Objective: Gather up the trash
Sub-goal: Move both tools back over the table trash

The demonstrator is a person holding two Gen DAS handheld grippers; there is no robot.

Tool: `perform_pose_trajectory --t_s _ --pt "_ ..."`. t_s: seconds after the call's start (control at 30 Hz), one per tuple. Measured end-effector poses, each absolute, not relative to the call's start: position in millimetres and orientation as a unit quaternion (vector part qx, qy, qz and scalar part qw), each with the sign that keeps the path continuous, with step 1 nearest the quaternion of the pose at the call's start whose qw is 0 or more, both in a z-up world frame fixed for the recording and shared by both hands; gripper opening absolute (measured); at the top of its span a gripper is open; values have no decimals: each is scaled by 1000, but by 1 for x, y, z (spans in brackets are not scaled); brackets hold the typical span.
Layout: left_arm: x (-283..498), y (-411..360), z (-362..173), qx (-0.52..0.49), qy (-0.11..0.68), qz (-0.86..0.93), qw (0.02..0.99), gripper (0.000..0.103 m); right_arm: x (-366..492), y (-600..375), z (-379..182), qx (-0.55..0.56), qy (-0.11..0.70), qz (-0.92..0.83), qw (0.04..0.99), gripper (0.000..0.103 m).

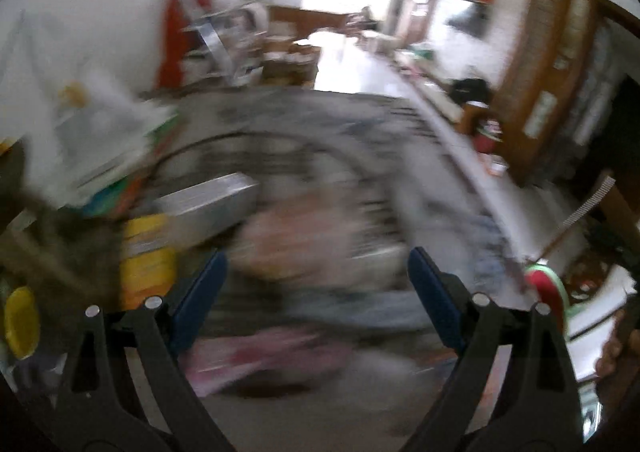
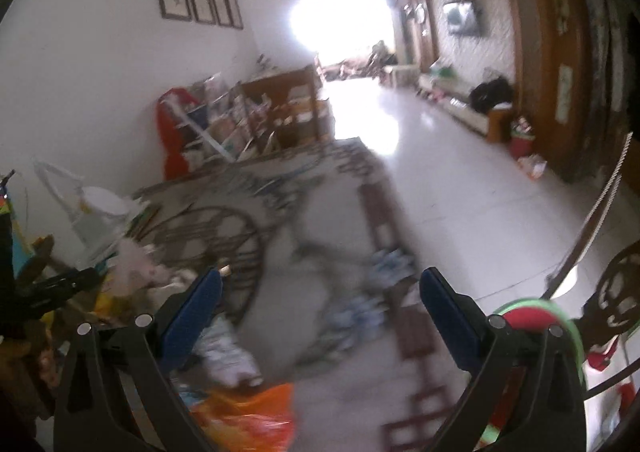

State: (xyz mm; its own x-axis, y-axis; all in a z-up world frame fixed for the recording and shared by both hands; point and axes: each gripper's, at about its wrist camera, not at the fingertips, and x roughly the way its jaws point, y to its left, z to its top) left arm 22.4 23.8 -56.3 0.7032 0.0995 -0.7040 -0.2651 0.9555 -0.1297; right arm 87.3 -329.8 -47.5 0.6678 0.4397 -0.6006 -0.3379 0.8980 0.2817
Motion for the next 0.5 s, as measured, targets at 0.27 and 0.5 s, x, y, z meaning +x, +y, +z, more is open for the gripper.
perform_pose_trajectory --t_s 0.27,0.5 --pt "-11 120 -115 -158 447 140 869 89 66 -233 -51 27 373 243 895 96" --pt "-13 143 -156 -189 494 103 843 67 58 -173 -49 0 386 283 878 96"
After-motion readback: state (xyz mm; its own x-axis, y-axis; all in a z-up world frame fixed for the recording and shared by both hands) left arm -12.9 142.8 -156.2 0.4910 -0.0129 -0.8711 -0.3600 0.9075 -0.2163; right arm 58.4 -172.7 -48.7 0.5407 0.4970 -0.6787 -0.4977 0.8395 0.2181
